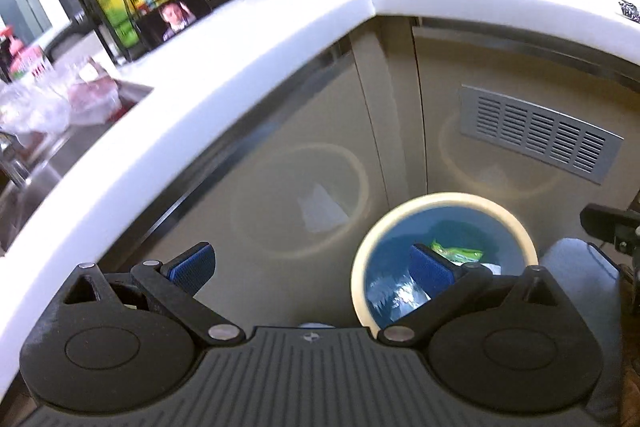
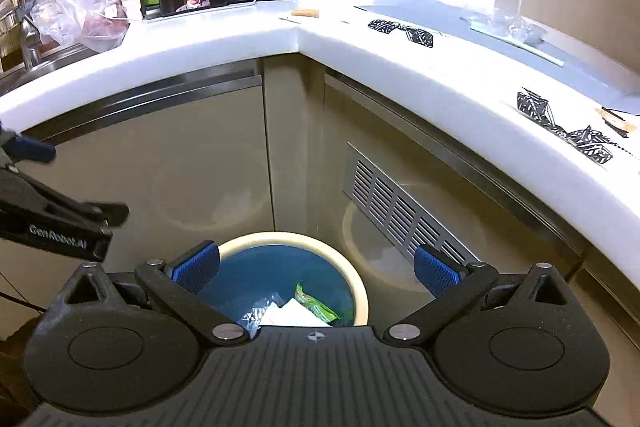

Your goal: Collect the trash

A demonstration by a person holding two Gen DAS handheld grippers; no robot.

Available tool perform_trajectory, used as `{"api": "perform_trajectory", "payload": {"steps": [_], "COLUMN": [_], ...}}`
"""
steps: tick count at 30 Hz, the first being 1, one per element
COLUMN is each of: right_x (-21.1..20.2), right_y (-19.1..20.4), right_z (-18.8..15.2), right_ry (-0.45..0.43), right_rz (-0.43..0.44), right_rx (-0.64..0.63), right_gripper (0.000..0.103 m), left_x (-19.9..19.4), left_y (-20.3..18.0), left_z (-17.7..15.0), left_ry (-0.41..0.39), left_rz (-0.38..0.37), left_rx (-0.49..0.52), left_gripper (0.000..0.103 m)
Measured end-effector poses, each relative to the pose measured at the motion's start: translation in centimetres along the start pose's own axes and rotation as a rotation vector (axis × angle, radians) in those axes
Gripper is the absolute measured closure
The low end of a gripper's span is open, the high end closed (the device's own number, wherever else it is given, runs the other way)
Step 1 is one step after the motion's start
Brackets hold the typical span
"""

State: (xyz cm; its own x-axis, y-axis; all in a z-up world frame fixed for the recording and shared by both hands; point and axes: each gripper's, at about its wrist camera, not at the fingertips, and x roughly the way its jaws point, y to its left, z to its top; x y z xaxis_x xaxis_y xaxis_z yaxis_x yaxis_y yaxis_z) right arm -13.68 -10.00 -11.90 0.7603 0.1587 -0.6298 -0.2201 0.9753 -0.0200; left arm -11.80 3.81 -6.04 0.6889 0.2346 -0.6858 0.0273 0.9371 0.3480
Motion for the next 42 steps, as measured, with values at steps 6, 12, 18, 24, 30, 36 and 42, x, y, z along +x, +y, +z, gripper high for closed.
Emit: {"api": "perform_trajectory", "payload": {"steps": [6, 12, 18, 24, 30, 36, 42], "right_x": [0.2, -0.1, -0.2, -0.3, -0.3, -0.1, 0.0], "right_y": [0.1, 0.1, 0.1, 0.0, -0.1, -0.1, -0.3], "right_z": [-0.2, -0.5, -0.5, -0.5, -0.6, -0.7, -0.7], "right_ry": [0.008, 0.002, 0.005, 0.01, 0.007, 0.012, 0.016], "right_rz": [-0.002, -0.005, -0.005, -0.006, 0.0, 0.003, 0.006], "right_rx": [0.005, 0.005, 0.006, 0.012, 0.015, 0.019, 0.028], "right_gripper": [0.0, 0.0, 0.0, 0.0, 0.0, 0.0, 0.0], "left_x": [-0.4, -0.6, -0.5, -0.4, 0.0, 0.0, 0.1], "left_y": [0.3, 0.4, 0.5, 0.7, 0.7, 0.7, 0.6], "left_z": [0.1, 0.0, -0.3, -0.5, -0.8, -1.0, -0.9], "left_ry": [0.01, 0.007, 0.02, 0.028, 0.051, 0.05, 0.054], "left_rz": [-0.006, -0.004, 0.009, 0.021, 0.015, 0.012, 0.023], "left_rx": [-0.012, -0.013, -0.024, -0.033, -0.035, -0.029, -0.035], "left_gripper": [0.0, 0.0, 0.0, 0.0, 0.0, 0.0, 0.0]}}
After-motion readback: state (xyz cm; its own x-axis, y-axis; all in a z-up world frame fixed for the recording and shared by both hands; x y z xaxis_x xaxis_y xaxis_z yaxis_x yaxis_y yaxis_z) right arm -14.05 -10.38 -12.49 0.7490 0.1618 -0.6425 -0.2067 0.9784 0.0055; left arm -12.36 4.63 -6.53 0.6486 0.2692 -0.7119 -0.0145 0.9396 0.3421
